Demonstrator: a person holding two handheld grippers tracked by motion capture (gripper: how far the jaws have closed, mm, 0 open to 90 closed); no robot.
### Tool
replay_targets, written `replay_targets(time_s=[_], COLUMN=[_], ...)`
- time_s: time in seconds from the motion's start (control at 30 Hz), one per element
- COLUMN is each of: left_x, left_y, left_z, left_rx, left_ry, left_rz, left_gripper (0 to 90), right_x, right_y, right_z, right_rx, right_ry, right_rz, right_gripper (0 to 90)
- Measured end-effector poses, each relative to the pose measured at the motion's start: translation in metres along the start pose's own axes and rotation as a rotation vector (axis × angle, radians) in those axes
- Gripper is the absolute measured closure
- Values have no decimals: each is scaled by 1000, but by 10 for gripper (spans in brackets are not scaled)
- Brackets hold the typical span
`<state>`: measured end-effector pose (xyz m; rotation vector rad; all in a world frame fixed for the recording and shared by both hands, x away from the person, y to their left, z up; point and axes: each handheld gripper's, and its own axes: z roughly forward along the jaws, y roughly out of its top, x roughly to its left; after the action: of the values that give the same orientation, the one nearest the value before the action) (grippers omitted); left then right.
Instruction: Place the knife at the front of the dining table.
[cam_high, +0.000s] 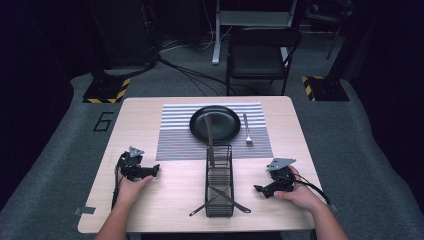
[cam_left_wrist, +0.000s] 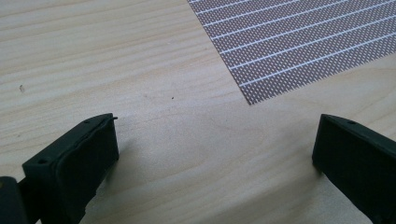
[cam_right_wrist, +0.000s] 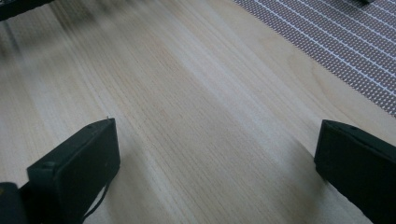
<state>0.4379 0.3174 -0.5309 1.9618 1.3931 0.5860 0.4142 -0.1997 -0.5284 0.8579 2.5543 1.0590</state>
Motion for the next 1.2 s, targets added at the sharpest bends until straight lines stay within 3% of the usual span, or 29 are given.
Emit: replay_targets(time_s=[0.67, 0.8, 0.97, 1.07, 1.2], left_x=[1, 4, 1, -2, -5], left_y=[0, -1, 2, 6, 11], left_z=[0, -4, -12, -20, -29], left_rx=[-6, -34, -16, -26, -41], left_ry=[2, 3, 9, -31, -61], left_rz=[2, 0, 1, -31, -52], left_gripper=[17, 150, 248, 344, 357], right_x=[0, 0, 0, 0, 0], right_y=[0, 0, 0, 0, 0], right_z=[0, 0, 0, 0, 0], right_rx=[1, 0, 0, 0, 0], right_ry=[0, 0, 0, 0, 0], right_rz=[2, 2, 2, 2, 2], right_gripper=[0, 0, 0, 0, 0])
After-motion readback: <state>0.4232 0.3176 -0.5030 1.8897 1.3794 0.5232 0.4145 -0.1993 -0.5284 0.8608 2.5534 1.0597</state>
